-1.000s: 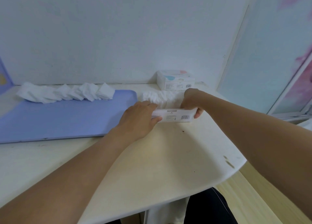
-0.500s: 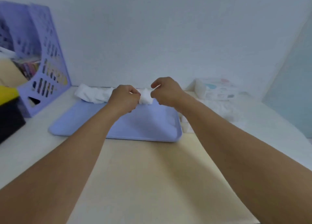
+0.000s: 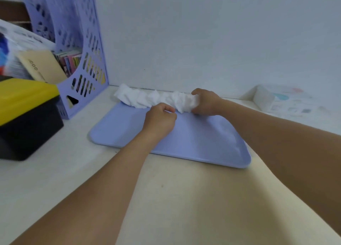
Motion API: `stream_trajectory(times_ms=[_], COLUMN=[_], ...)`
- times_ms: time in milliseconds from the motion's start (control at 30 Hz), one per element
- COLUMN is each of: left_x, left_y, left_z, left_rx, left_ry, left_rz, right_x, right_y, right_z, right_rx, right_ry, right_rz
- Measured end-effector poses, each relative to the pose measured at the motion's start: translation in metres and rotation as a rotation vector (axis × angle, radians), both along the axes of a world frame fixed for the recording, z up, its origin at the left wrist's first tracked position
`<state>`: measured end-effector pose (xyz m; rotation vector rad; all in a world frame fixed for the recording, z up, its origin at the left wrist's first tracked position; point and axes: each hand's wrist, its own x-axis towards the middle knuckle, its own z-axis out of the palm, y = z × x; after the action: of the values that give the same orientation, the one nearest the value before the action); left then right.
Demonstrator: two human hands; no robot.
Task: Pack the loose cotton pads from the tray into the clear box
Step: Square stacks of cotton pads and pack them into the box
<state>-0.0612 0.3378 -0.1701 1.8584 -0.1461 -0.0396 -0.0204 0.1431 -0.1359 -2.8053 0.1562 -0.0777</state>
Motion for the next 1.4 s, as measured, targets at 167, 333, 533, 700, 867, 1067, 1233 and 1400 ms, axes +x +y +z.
stream_trajectory(times_ms=[167, 333, 533, 700, 867, 1067, 1233, 1400], left_x=[0.000, -0.001, -0.004, -0.004, -0.005, -0.004, -0.011, -0.016], left_y=[-0.003, -0.004, -0.003, -0.004, -0.005, -0.005, -0.011, -0.010], left_z=[-0.001, 0.004, 0.007, 0.005, 0.006, 0.007, 0.017, 0.021], left_rx=[-0.018, -0.109, -0.139, -0.103, -0.090, -0.107, -0.354, -0.554], left_ry=[0.007, 0.058, 0.087, 0.075, 0.070, 0.076, 0.261, 0.446], left_rz=[-0.022, -0.015, -0.031, -0.033, -0.038, -0.054, -0.115, -0.161], right_x=[-0.009, -0.017, -0.023, -0.016, -0.009, -0.012, -0.038, -0.077], right_y=[-0.009, -0.011, -0.014, -0.014, -0.004, -0.012, -0.004, 0.014], right_z=[0.006, 0.020, 0.024, 0.034, 0.018, 0.011, 0.030, 0.039], right_rx=[-0.014, 0.177, 0.425, 0.244, -0.044, -0.169, 0.379, 0.428], right_ry=[-0.065, -0.080, -0.004, -0.043, 0.095, 0.050, -0.002, -0.254], right_rz=[0.007, -0.017, -0.043, -0.034, 0.024, 0.040, 0.052, 0.186])
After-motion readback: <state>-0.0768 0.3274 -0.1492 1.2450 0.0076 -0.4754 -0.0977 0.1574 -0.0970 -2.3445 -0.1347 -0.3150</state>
